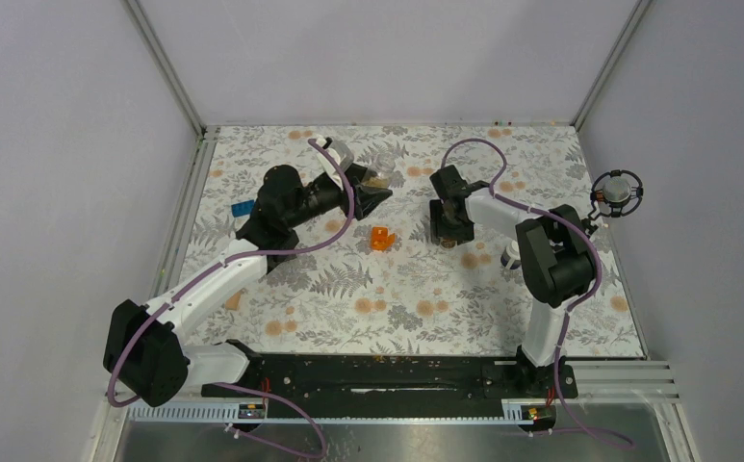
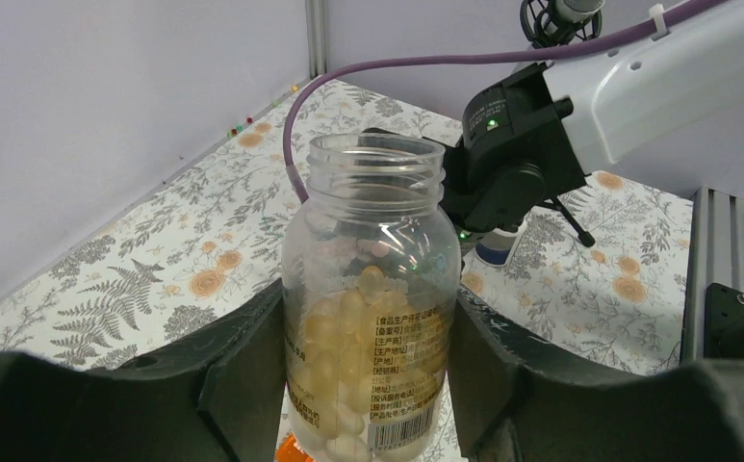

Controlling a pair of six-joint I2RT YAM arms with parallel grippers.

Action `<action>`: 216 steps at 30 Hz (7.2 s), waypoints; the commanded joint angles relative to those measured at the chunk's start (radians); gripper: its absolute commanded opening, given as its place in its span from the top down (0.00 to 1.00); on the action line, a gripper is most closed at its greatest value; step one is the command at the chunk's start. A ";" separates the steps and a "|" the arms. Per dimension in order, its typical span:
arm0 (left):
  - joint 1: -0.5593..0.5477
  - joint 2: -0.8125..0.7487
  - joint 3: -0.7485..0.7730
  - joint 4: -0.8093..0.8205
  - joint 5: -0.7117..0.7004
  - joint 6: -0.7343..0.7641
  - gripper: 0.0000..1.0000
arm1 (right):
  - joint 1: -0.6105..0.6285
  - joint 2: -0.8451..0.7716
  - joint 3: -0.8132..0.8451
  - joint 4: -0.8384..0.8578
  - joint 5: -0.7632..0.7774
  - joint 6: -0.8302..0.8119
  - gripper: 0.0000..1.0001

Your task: Sort the pills into containers

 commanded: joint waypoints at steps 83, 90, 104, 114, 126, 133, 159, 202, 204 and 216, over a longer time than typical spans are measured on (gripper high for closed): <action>-0.092 0.135 0.358 -0.632 0.134 0.600 1.00 | -0.008 -0.417 0.332 -0.102 -0.991 -0.141 0.61; -0.111 0.146 0.372 -0.649 0.111 0.622 1.00 | -0.002 -0.407 0.340 -0.115 -0.975 -0.137 0.61; -0.143 0.119 0.245 -0.286 -0.004 0.495 1.00 | 0.026 -0.373 0.321 -0.077 -0.872 0.007 0.56; -0.165 0.146 0.196 -0.063 -0.092 0.384 1.00 | 0.057 -0.305 0.409 -0.233 -0.569 0.143 0.54; -0.163 0.097 0.059 -0.020 -0.083 0.290 1.00 | 0.045 -0.375 0.433 -0.138 -0.602 0.221 0.16; -0.149 0.068 0.016 0.001 -0.046 0.242 1.00 | 0.004 -0.440 0.406 -0.083 -0.648 0.167 0.01; -0.091 0.045 0.053 -0.053 0.099 0.232 1.00 | 0.011 -0.413 0.374 -0.078 -0.800 -0.068 0.39; -0.061 0.052 0.041 -0.008 0.128 0.201 1.00 | -0.045 -0.300 0.499 -0.209 -0.456 0.151 0.33; -0.060 0.053 0.040 -0.012 0.128 0.201 1.00 | -0.056 -0.336 0.471 -0.155 -0.496 0.149 0.22; -0.055 0.066 0.061 -0.030 0.150 0.210 1.00 | -0.029 -0.426 0.342 0.079 -0.912 -0.025 0.01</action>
